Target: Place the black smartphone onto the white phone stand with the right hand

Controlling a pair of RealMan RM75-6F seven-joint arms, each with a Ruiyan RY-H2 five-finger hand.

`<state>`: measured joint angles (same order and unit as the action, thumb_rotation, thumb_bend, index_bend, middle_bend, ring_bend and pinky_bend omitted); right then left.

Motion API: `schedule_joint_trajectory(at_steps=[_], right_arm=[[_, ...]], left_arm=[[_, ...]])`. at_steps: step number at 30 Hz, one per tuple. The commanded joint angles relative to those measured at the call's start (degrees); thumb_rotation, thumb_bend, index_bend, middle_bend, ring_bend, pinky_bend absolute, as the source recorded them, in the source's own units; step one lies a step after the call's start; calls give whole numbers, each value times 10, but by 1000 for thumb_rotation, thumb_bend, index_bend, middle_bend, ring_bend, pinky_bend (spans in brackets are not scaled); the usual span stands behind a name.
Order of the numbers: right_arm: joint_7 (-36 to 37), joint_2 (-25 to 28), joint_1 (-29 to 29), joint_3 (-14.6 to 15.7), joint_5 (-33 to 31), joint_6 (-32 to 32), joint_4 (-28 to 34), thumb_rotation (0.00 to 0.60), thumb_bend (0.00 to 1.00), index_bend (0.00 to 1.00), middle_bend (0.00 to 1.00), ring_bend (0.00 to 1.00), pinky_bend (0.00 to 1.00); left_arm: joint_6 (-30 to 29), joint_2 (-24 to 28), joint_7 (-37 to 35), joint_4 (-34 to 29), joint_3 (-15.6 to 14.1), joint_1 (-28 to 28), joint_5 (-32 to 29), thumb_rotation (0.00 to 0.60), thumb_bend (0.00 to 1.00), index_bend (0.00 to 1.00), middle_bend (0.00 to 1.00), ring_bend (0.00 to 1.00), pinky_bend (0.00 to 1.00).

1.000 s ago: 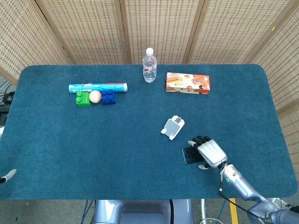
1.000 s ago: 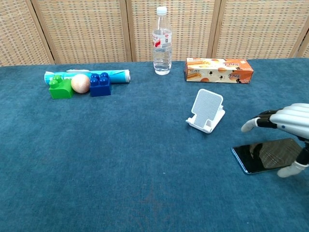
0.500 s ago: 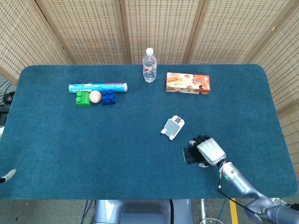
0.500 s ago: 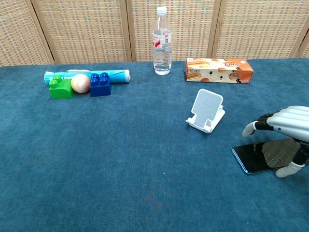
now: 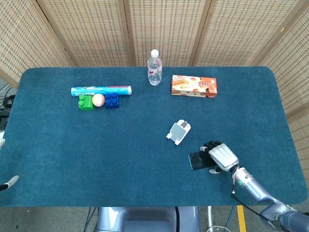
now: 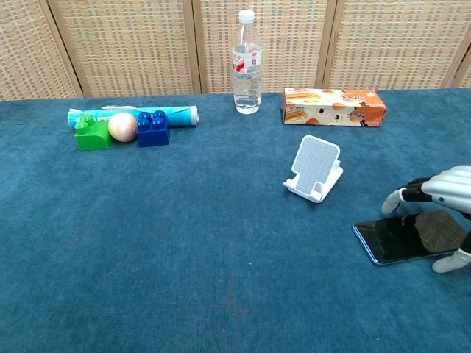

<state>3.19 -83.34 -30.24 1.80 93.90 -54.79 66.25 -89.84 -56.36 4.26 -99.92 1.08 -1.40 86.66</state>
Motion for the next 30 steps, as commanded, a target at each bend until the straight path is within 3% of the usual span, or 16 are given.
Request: schedule_joint_trajectory(at_steps=[1,4,9,13,22,30], right_arm=[[21,-9,-4,8,10,-7,-22,600,4,238,256,212,253],[30,-15,-6,11,14,-10,-34,600,78,252,273,233,266],[48,-31,-8,17,22,-18,-60,600,410,367,452,432,420],[75,-36,-9,26,30,-25,-70,600,535,488,545,526,461],[80,-17,-8,37,63,-83,-56,600,556,518,570,549,481],[17,22,-8,31,94,-145,-5,600,547,518,570,549,481]], left_arm=[[1,-1,3,-2,1,1,-2,600,0,0,0,0,0],[2,-1,5,-2,1,1,-3,600,0,0,0,0,0],[4,-2,6,-2,1,2,-5,600,0,0,0,0,0],[6,-2,8,-4,1,3,-7,600,0,0,0,0,0],[7,0,8,-6,1,4,-7,600,0,0,0,0,0],[5,2,1,-5,0,3,-5,600,0,0,0,0,0]])
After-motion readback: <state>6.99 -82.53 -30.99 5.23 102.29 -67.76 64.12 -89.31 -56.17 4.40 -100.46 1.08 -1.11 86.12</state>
